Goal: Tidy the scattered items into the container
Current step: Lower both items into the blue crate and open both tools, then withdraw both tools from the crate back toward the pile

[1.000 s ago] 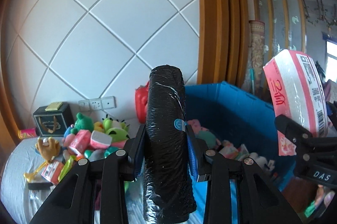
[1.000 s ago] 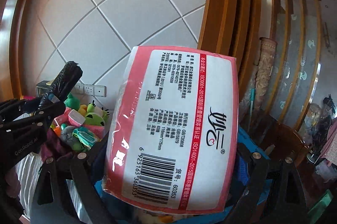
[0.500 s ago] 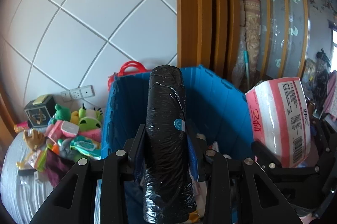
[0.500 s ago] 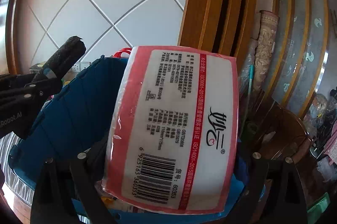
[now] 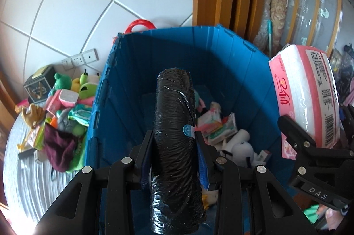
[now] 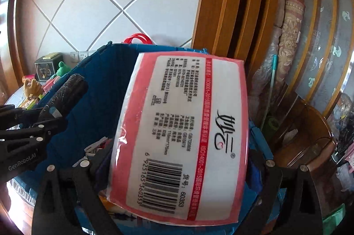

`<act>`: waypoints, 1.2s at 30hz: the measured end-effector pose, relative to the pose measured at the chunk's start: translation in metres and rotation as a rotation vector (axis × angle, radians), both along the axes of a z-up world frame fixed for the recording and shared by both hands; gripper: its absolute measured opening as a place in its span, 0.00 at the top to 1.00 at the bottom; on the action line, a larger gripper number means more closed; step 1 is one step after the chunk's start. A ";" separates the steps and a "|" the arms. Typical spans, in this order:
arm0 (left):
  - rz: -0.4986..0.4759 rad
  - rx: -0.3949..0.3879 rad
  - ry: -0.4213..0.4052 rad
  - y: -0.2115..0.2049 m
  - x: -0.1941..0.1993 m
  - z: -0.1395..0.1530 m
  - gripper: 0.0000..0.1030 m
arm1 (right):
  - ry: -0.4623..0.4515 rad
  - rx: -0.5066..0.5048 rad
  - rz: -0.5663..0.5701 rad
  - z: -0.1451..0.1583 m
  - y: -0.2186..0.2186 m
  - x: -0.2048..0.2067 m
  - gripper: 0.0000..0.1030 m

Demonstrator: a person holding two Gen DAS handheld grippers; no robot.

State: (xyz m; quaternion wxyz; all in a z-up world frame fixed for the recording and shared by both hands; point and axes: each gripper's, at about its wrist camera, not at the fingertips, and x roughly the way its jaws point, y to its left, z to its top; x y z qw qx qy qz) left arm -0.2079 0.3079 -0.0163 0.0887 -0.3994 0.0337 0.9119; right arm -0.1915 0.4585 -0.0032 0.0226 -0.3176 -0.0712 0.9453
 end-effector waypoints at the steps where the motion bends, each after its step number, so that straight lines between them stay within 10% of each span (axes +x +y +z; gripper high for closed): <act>1: 0.002 -0.001 -0.024 0.000 -0.001 -0.003 0.66 | -0.014 0.001 -0.004 -0.003 0.001 -0.001 0.06; 8: 0.010 -0.009 -0.002 -0.003 0.007 -0.001 0.23 | -0.036 -0.006 -0.053 -0.008 0.016 0.004 0.00; 24: 0.052 0.036 0.133 -0.042 0.047 0.027 0.19 | 0.029 -0.061 -0.032 0.002 0.011 0.034 0.00; 36: 0.203 0.030 0.180 -0.163 0.082 0.035 0.18 | 0.125 -0.129 0.046 0.028 -0.077 0.059 0.00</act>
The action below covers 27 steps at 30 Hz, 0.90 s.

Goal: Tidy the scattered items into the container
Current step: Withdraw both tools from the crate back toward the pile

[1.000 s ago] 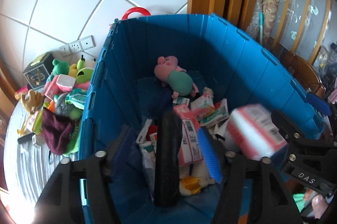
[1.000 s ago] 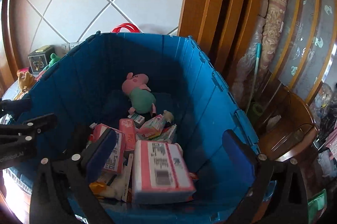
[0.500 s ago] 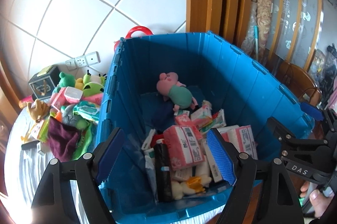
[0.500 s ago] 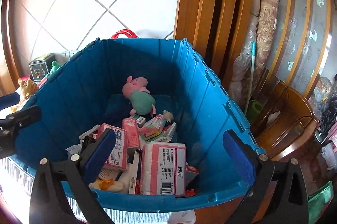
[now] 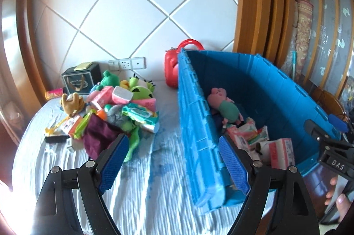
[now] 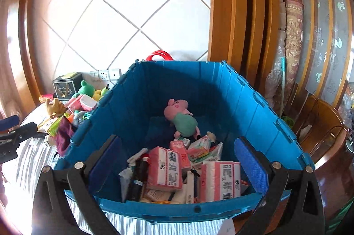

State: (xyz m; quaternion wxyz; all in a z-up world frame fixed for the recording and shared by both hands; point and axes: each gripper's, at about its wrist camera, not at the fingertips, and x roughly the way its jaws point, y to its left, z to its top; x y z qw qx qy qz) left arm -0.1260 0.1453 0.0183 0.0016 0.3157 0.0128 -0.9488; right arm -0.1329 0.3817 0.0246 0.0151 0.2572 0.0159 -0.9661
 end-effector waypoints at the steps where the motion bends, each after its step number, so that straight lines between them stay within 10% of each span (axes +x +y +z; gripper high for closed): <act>1: 0.011 0.000 -0.003 -0.015 0.003 -0.002 0.18 | 0.011 -0.007 0.005 0.001 -0.014 0.003 0.00; 13: 0.213 -0.047 -0.121 -0.258 0.042 -0.073 0.17 | 0.054 -0.078 0.091 -0.019 -0.201 0.024 0.00; 27: 0.376 0.015 -0.284 -0.422 0.016 -0.165 0.18 | -0.255 -0.002 0.232 -0.125 -0.328 -0.065 0.00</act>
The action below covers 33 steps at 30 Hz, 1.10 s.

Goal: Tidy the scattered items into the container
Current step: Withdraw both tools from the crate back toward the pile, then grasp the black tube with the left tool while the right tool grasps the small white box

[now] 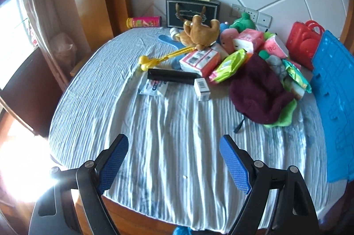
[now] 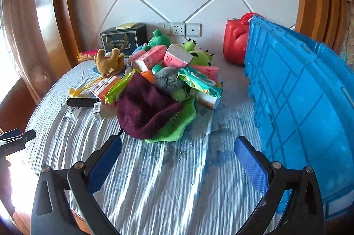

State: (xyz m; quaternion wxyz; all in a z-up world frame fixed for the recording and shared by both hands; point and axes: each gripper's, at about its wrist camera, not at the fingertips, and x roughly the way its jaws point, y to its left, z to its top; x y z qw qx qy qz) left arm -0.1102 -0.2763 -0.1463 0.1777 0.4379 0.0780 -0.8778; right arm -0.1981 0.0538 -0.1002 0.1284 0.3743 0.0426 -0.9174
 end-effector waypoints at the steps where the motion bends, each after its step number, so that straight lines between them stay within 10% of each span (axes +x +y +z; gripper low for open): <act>1: 0.006 0.003 -0.011 -0.005 -0.007 -0.005 0.18 | -0.020 -0.005 0.003 -0.007 -0.003 -0.011 0.00; 18: 0.012 0.017 -0.160 -0.086 -0.116 -0.078 0.18 | -0.274 -0.023 0.075 -0.096 -0.099 -0.122 0.00; 33: -0.552 -0.066 -0.218 -0.145 -0.244 -0.128 0.18 | -0.346 -0.007 -0.075 -0.139 -0.237 -0.135 0.00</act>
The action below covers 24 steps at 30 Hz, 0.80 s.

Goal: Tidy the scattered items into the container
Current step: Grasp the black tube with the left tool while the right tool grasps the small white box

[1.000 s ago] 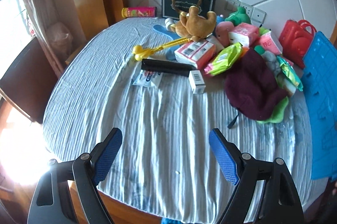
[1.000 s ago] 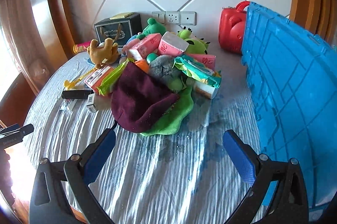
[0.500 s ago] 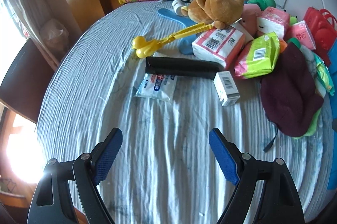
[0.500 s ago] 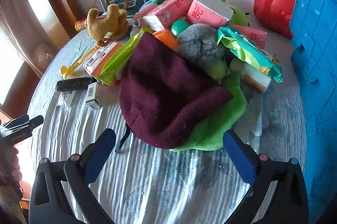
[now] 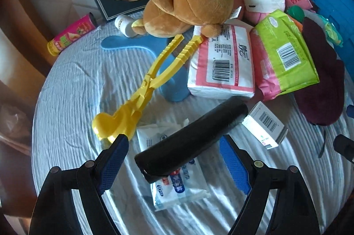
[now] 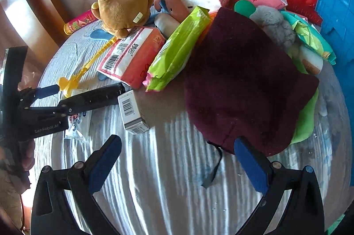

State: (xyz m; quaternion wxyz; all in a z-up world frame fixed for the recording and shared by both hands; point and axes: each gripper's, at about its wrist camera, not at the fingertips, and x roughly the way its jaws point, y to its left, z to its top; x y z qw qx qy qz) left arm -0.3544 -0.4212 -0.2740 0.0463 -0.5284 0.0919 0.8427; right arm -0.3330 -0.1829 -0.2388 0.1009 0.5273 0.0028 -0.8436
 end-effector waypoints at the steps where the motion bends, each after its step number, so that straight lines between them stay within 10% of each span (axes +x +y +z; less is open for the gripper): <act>1: -0.028 0.014 -0.017 0.000 -0.004 -0.005 0.18 | -0.006 0.005 -0.012 -0.004 -0.008 -0.002 0.00; 8: -0.134 0.011 -0.127 0.013 -0.027 -0.044 0.31 | -0.050 0.040 -0.092 -0.027 -0.052 -0.014 0.00; 15: 0.019 0.155 -0.187 -0.004 -0.009 -0.036 0.65 | -0.059 0.038 -0.093 -0.038 -0.047 -0.025 0.00; 24: 0.204 0.189 -0.202 -0.017 0.001 -0.037 0.64 | -0.045 0.070 0.035 -0.044 -0.074 -0.043 0.07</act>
